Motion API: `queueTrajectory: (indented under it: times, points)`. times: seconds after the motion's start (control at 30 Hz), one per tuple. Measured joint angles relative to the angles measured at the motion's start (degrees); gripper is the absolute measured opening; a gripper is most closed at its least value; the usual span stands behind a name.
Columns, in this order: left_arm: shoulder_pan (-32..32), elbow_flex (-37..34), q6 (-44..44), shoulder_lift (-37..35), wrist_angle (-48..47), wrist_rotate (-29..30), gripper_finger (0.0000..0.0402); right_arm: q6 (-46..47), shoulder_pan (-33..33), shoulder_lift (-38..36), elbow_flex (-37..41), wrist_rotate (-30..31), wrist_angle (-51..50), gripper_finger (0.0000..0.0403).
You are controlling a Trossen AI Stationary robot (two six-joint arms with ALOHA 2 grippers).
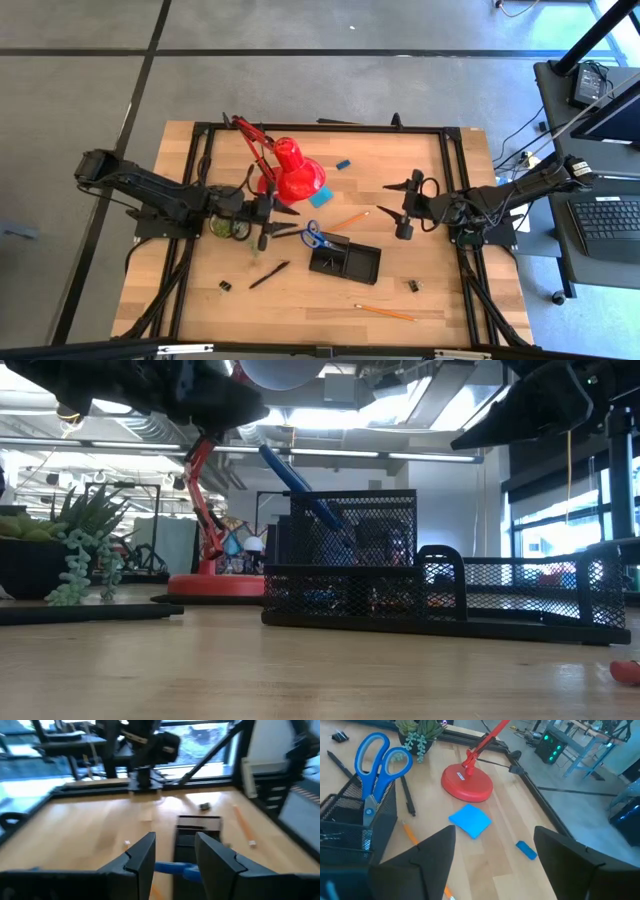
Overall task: Pick and place office supplies into organizer
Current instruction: Put the top black mechanical pen into the desk organizer
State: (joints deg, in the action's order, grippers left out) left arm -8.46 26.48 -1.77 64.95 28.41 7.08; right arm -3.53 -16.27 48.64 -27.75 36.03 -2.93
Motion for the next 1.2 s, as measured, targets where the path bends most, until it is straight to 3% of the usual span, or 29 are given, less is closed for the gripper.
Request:
queueTrajectory:
  times: [0.17, 0.27, 0.5, 0.9, 1.2]
  points:
    - [0.0, 0.0, -2.9, 0.0, 0.0, 7.4, 0.0132, 4.8, 0.0, 1.4, 0.0, -8.0, -2.4, 0.0273]
    - [0.0, 0.0, -2.6, 0.0, 0.0, 9.9, 0.0132, 7.7, 0.0, 3.7, 0.0, -8.6, -2.5, 0.0273]
    - [0.0, 0.0, -2.6, 0.0, 0.0, 10.4, 0.0132, 11.3, 2.1, 7.4, 0.0, -8.7, -2.5, 0.0273]
    - [0.0, 0.0, -2.5, 0.0, 0.0, 10.5, 0.0132, 13.7, 5.3, 7.5, 0.0, -8.9, -2.5, 0.0273]
    - [0.6, 0.0, 6.2, 0.0, 0.0, 13.7, 0.0132, 9.2, 11.2, 7.5, 0.0, -22.8, -2.5, 0.0273]
